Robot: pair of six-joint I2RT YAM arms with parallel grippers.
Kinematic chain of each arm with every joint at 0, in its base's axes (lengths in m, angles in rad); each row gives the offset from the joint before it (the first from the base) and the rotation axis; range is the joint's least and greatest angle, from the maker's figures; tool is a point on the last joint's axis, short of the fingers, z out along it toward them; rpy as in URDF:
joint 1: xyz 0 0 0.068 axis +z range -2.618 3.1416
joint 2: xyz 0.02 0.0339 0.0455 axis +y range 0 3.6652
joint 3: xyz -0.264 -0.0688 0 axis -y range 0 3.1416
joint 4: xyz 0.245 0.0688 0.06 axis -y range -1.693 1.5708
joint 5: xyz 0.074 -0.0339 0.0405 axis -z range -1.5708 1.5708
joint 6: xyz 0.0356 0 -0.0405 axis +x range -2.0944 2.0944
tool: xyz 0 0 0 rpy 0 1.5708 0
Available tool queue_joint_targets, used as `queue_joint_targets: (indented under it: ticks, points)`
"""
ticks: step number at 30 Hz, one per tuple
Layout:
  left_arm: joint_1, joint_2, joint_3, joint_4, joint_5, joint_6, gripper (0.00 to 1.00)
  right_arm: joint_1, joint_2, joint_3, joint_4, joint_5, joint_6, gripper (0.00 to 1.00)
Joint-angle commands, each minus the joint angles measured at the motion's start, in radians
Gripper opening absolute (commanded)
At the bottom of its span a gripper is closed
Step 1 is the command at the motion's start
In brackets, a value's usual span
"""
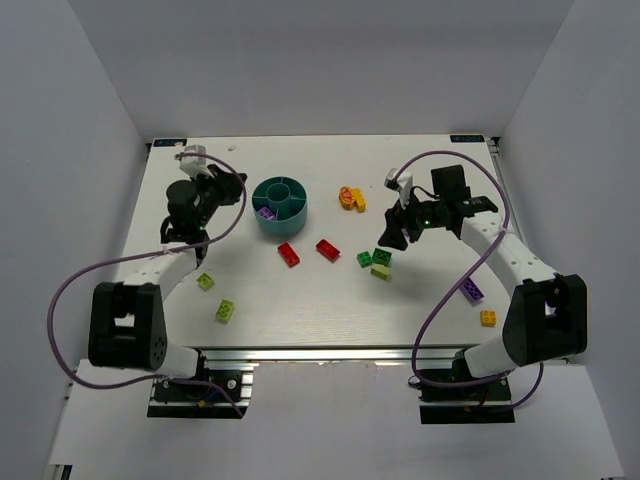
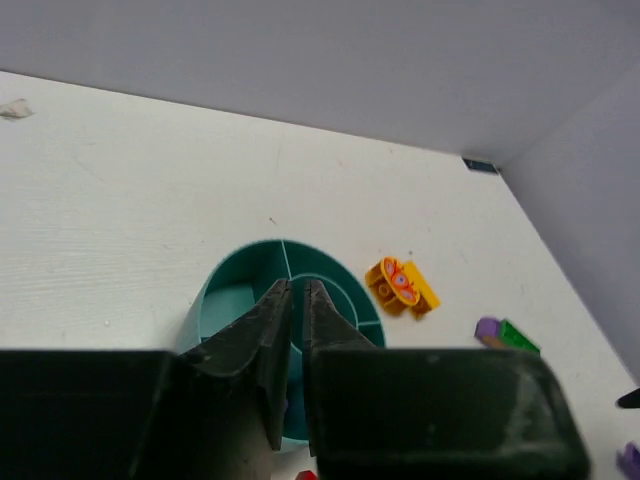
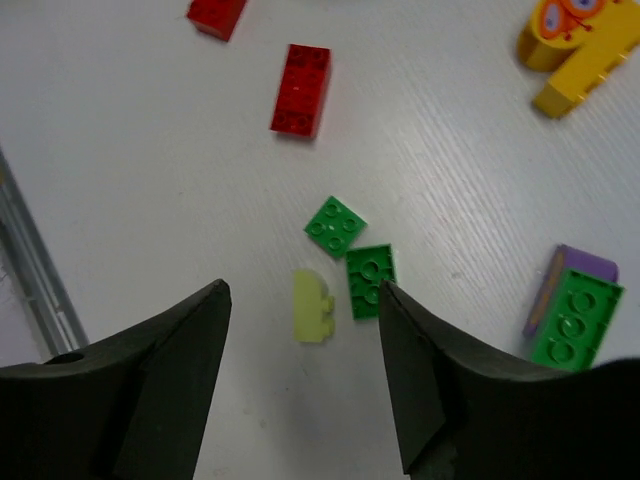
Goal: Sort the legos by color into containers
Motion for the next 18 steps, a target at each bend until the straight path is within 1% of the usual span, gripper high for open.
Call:
queue_joint_targets:
  ticks: [1, 2, 3, 4, 5, 6, 7, 8, 10, 11, 12, 14, 15, 18]
  points:
    - [0.035, -0.150, 0.096, -0.367, -0.101, -0.024, 0.19, -0.015, 0.010, 0.073, 0.099, 0.178, 0.142, 0.68]
    - [0.044, -0.173, 0.115, -0.437, -0.121, -0.038, 0.20, -0.013, 0.016, 0.081, 0.110, 0.232, 0.150, 0.70]
    - [0.059, -0.197, 0.120, -0.509, -0.136, -0.053, 0.23, -0.013, 0.019, 0.090, 0.121, 0.274, 0.163, 0.74]
    - [0.068, -0.242, 0.119, -0.620, -0.150, -0.084, 0.31, -0.012, 0.038, 0.096, 0.127, 0.317, 0.162, 0.78]
    - [0.073, -0.268, 0.114, -0.664, -0.150, -0.096, 0.53, -0.013, 0.051, 0.109, 0.122, 0.385, 0.151, 0.79]
    - [0.076, -0.292, 0.088, -0.739, -0.152, -0.108, 0.61, -0.013, 0.068, 0.144, 0.101, 0.422, 0.142, 0.80]
    - [0.076, -0.320, 0.070, -0.762, -0.152, -0.139, 0.66, -0.012, 0.109, 0.164, 0.087, 0.459, 0.140, 0.80]
    - [0.076, -0.376, 0.050, -0.779, -0.147, -0.153, 0.68, -0.012, 0.136, 0.185, 0.069, 0.531, 0.137, 0.81]
    - [0.076, -0.438, -0.020, -0.805, -0.126, -0.196, 0.72, -0.016, 0.206, 0.250, -0.003, 0.597, 0.107, 0.82]
    - [0.076, -0.501, -0.044, -0.810, -0.123, -0.213, 0.73, -0.020, 0.225, 0.265, -0.020, 0.602, 0.095, 0.82]
    - [0.076, -0.532, -0.067, -0.816, -0.121, -0.228, 0.76, -0.023, 0.242, 0.277, -0.031, 0.605, 0.082, 0.82]
    - [0.076, -0.587, -0.120, -0.821, -0.117, -0.273, 0.77, -0.024, 0.289, 0.314, -0.062, 0.595, 0.036, 0.81]
    - [0.076, -0.633, -0.133, -0.825, -0.111, -0.294, 0.80, -0.024, 0.327, 0.331, -0.085, 0.595, 0.027, 0.81]
    - [0.076, -0.696, -0.173, -0.830, -0.098, -0.311, 0.80, -0.024, 0.404, 0.406, -0.123, 0.608, -0.004, 0.79]
